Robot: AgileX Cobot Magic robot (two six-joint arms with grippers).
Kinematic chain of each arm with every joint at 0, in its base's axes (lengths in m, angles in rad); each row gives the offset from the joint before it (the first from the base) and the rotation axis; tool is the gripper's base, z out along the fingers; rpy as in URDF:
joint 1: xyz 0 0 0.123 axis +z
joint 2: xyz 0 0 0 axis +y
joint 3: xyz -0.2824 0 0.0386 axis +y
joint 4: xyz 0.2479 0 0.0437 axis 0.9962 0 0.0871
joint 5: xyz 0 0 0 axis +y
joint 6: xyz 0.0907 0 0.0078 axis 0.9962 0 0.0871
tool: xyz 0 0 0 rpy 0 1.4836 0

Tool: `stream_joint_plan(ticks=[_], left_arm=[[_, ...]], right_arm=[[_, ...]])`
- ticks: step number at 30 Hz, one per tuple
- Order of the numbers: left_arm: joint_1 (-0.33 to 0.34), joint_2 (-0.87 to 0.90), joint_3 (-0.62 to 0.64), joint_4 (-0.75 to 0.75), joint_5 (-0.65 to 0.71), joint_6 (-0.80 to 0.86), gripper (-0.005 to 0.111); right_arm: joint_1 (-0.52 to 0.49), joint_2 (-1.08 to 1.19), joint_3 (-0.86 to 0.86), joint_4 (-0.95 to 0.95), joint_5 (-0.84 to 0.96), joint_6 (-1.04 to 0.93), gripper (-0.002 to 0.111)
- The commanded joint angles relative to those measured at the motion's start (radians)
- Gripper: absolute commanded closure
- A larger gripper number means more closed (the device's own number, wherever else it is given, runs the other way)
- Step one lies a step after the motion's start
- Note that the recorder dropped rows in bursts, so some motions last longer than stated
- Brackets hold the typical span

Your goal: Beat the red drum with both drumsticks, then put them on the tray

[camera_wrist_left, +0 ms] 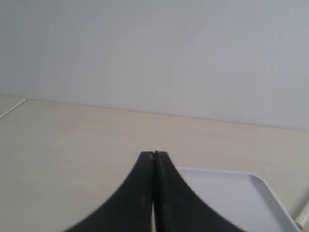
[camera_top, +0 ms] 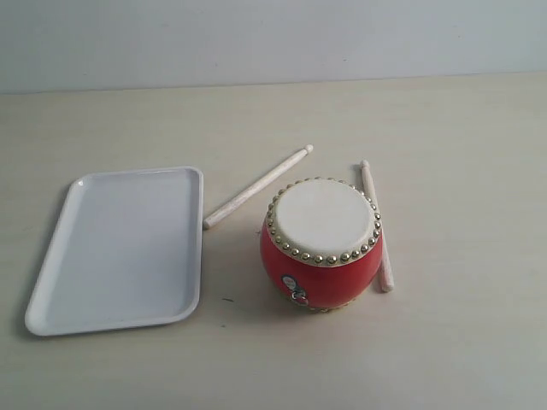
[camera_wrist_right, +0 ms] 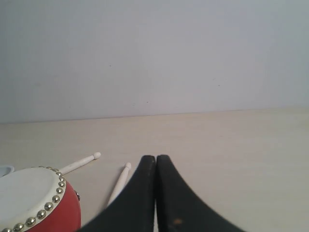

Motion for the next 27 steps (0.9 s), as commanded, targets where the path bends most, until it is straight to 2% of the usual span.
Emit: stream_joint_plan(ticks=[1,10,12,13,16,20,21,22,24,25,27], left_arm=[[0.002,0.002,0.003,0.014,0.003,0.037,0.107],[0.002,0.002,0.003,0.017,-0.004,0.041,0.107],[0.002,0.002,0.003,0.033,-0.082,0.093,0.107],[0.002,0.002,0.003,0.033,-0.198,0.109,0.107],[0.002,0.002,0.003,0.033,-0.360,0.051,0.107],[0.002,0.002,0.003,0.033,-0.383,0.054,0.107],[0.002,0.002,0.003,0.033,-0.383,0.028,0.107],[0.002,0.002,0.003,0.030,-0.383,-0.069,0.107],[0.002,0.002,0.003,0.015,-0.369,-0.422,0.107],[0.002,0.002,0.003,0.015,-0.363,-0.520,0.107],[0.002,0.002,0.003,0.015,-0.361,-0.516,0.107]], right_arm=[[-0.004,-0.005,0.005,0.000,-0.006,-0.005,0.108],[-0.004,-0.005,0.005,0.000,-0.006,-0.005,0.108],[-0.004,-0.005,0.005,0.000,-0.006,-0.005,0.108],[-0.004,-0.005,0.005,0.000,-0.006,-0.005,0.108],[-0.004,-0.005,0.005,0.000,-0.006,-0.005,0.108],[-0.004,-0.005,0.005,0.000,-0.006,-0.005,0.108],[-0.004,-0.005,0.005,0.000,-0.006,-0.005,0.108],[-0.004,-0.005,0.005,0.000,-0.006,-0.005,0.108],[-0.004,-0.005,0.005,0.000,-0.006,-0.005,0.108],[-0.004,-0.005,0.005,0.000,-0.006,-0.005,0.108],[-0.004,-0.005,0.005,0.000,-0.006,-0.005,0.108]])
